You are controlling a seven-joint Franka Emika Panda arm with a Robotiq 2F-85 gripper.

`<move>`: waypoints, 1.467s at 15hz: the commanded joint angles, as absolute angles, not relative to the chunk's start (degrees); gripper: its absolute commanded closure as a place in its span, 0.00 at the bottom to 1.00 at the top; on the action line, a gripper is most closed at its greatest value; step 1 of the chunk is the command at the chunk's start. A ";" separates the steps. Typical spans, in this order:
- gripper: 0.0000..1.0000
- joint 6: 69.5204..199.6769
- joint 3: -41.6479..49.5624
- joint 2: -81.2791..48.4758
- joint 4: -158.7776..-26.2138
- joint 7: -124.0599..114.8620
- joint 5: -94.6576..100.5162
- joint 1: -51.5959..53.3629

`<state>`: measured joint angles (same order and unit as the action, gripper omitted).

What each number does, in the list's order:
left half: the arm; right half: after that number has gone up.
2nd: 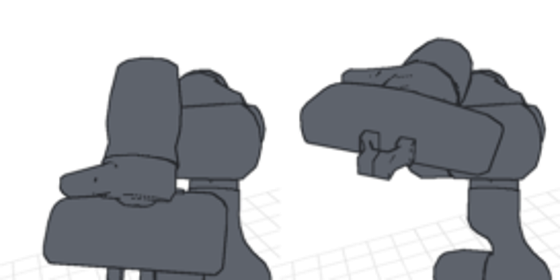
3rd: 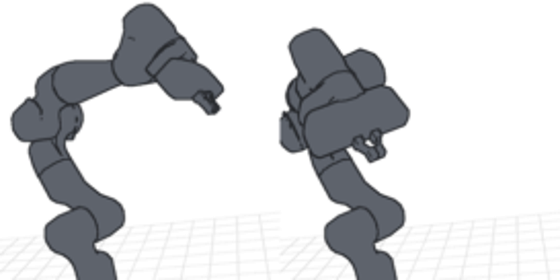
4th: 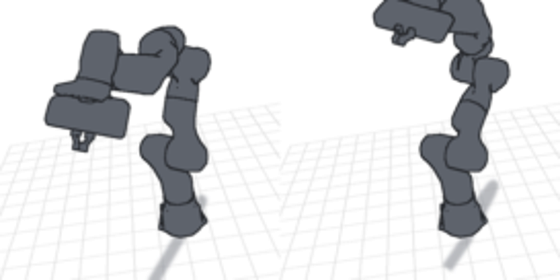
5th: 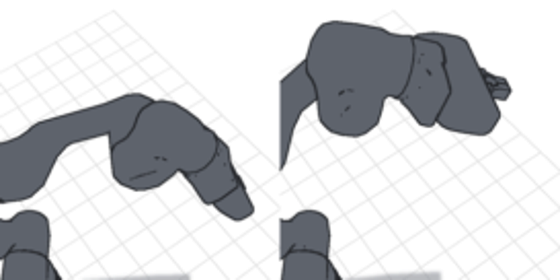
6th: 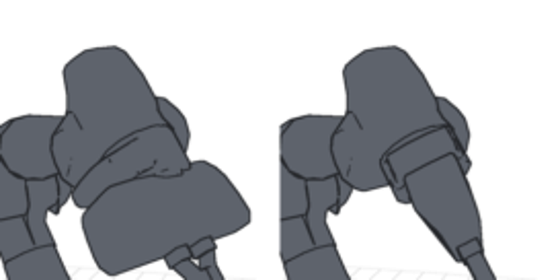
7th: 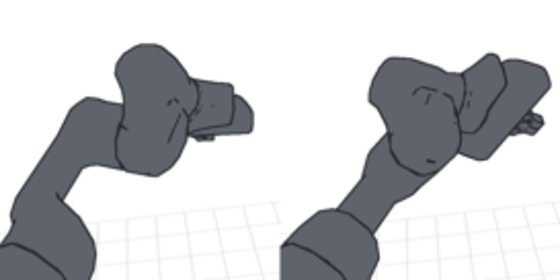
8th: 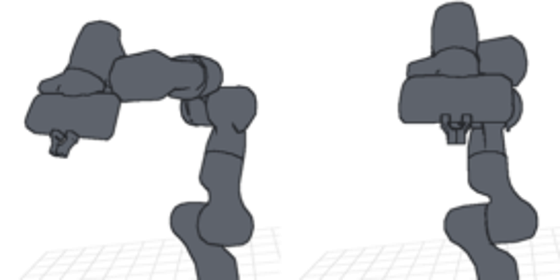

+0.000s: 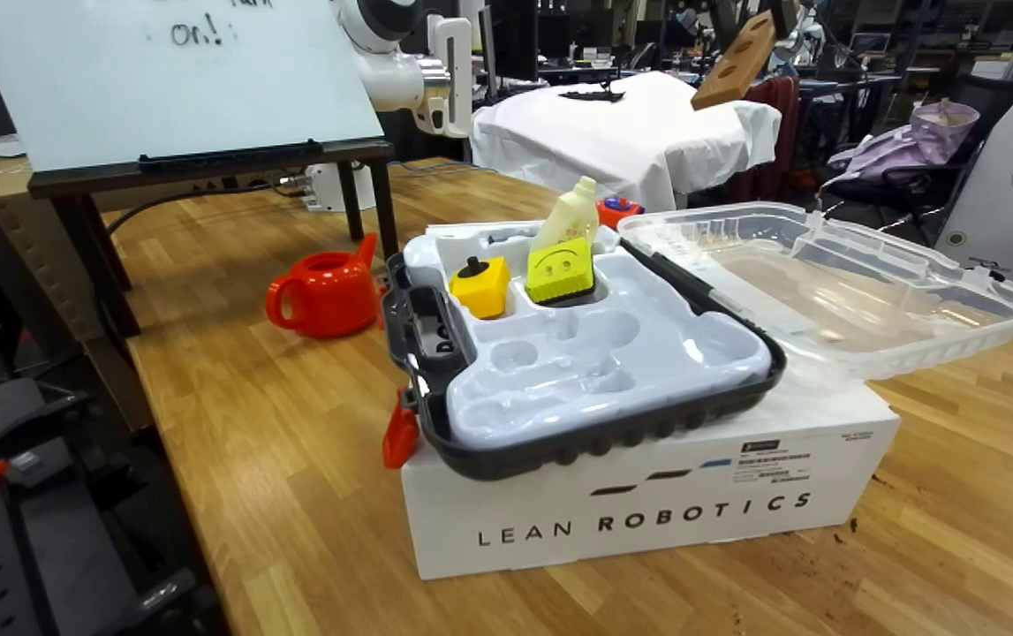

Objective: Pick the wooden object on the table, put it on the case cover, take the container out of the case and put it on the box then place the dumbbell at the edge of the box

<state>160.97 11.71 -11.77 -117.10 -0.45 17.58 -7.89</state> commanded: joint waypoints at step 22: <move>0.82 161.73 11.25 -25.98 -104.97 1.75 10.66 -9.57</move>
<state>161.23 12.05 -21.94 -109.12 0.01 12.39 -8.40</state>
